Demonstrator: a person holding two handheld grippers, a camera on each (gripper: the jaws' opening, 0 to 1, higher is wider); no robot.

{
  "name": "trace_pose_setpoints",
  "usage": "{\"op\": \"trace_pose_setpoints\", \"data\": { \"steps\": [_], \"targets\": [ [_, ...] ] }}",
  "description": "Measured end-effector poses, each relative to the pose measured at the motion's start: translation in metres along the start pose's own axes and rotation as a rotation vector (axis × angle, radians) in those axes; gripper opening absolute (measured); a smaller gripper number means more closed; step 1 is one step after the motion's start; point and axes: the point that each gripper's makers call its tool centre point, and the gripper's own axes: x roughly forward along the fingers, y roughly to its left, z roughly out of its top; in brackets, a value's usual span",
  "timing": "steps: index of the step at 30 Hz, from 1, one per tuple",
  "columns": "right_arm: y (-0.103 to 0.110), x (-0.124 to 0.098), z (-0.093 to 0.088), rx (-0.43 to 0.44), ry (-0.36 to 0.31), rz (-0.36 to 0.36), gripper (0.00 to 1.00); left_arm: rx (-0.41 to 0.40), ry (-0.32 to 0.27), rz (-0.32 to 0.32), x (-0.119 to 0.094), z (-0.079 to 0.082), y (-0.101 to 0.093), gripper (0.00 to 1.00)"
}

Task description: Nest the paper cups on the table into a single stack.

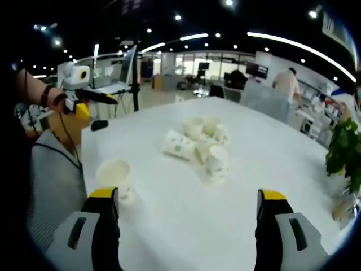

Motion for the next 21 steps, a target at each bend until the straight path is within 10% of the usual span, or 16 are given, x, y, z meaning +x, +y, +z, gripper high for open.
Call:
{"op": "trace_pose_setpoints", "data": {
  "steps": [21],
  "targets": [
    [-0.015,0.005,0.003,0.009,-0.034,-0.026,1.0,-0.101,0.032,-0.089,0.06,0.002,0.011,0.76]
  ]
}}
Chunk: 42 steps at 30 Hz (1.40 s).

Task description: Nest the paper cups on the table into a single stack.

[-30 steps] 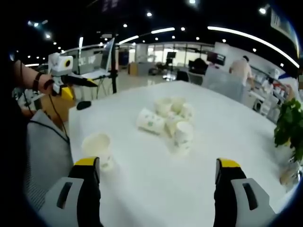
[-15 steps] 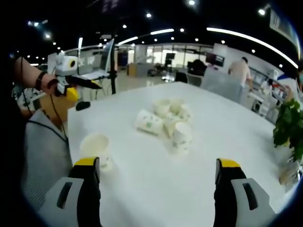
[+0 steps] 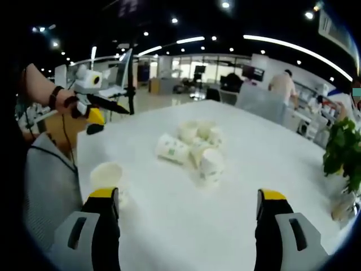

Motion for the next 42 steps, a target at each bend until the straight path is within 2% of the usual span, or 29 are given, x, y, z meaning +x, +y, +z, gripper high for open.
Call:
{"op": "trace_pose_setpoints", "data": {
  "steps": [4,5,10,16,19,21,23,27,33,42],
  "targets": [
    [-0.001,0.003,0.0,0.001,-0.001,0.002,1.0,0.008,-0.025,0.022,0.008,0.002,0.005,0.79],
    [-0.001,0.004,0.0,-0.005,0.001,0.005,1.0,-0.018,-0.023,0.026,0.011,0.002,0.007,0.79],
    [-0.002,0.007,0.0,-0.019,0.005,0.017,1.0,-0.071,0.018,0.031,0.023,-0.01,0.013,0.74],
    [-0.002,0.008,-0.003,-0.007,0.008,0.021,1.0,-0.096,0.027,0.025,0.036,-0.014,0.014,0.68],
    [-0.002,0.006,-0.007,0.001,0.018,0.02,0.99,-0.12,0.019,0.003,0.043,-0.014,0.013,0.61],
    [-0.002,0.005,-0.008,0.007,0.016,0.019,0.99,-0.152,0.03,0.004,0.046,-0.015,0.012,0.61],
    [-0.002,0.005,-0.009,0.009,0.017,0.018,0.99,-0.16,0.019,0.0,0.052,-0.016,0.016,0.61],
    [-0.004,0.005,-0.009,0.019,0.015,0.013,0.99,-0.18,0.035,0.0,0.062,-0.019,0.018,0.59],
    [-0.003,0.005,-0.013,0.035,0.017,0.017,0.98,-0.191,0.059,-0.002,0.075,-0.023,0.018,0.54],
    [-0.007,0.0,-0.02,0.04,0.029,0.019,0.97,-0.212,0.059,0.003,0.088,-0.024,0.021,0.5]
  ]
}}
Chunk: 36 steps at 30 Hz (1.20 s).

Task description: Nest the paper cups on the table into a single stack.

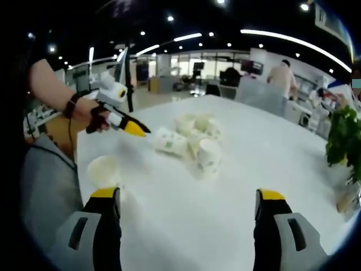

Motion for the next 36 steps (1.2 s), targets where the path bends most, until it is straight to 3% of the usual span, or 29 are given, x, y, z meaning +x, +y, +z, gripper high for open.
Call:
{"op": "trace_pose_setpoints", "data": {
  "steps": [8,18,34,36],
  "targets": [
    [-0.002,-0.004,-0.005,0.003,0.007,0.005,0.97,-0.069,-0.018,-0.006,0.011,0.003,0.001,0.45],
    [-0.004,-0.009,-0.012,0.026,0.014,0.0,0.97,-0.099,-0.017,-0.02,0.019,0.003,-0.001,0.4],
    [-0.01,-0.013,-0.022,0.069,0.02,-0.01,0.97,-0.178,-0.009,-0.036,0.026,0.002,-0.006,0.2],
    [-0.01,-0.014,-0.022,0.069,0.02,-0.012,0.97,-0.177,-0.028,-0.037,0.026,0.005,-0.005,0.18]
  ]
}}
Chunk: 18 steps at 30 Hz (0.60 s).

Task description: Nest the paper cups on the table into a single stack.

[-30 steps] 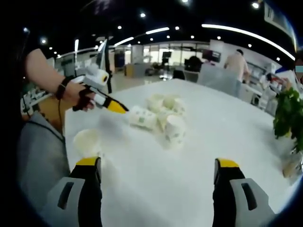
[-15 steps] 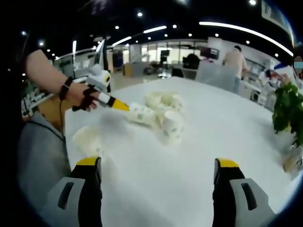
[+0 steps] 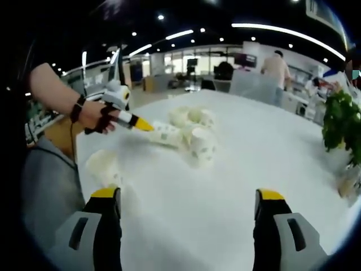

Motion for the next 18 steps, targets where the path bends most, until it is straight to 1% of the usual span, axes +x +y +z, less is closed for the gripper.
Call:
{"op": "trace_pose_setpoints", "data": {
  "steps": [3,10,16,18],
  "targets": [
    [0.0013,0.0007,0.0012,0.003,0.0,0.0,0.97,-0.01,0.011,0.003,0.0003,-0.0017,0.0014,0.17],
    [0.0009,0.0007,-0.0007,0.01,0.005,-0.002,0.97,-0.032,0.011,-0.004,0.001,-0.0005,0.0039,0.12],
    [0.0015,0.0011,-0.0005,0.004,0.012,0.001,0.97,-0.051,0.003,-0.01,0.0008,0.0025,0.0055,0.07],
    [0.0027,0.001,-0.0012,-0.003,0.015,0.008,0.97,-0.051,0.0,-0.018,0.0004,0.0032,0.0048,0.04]
  ]
}}
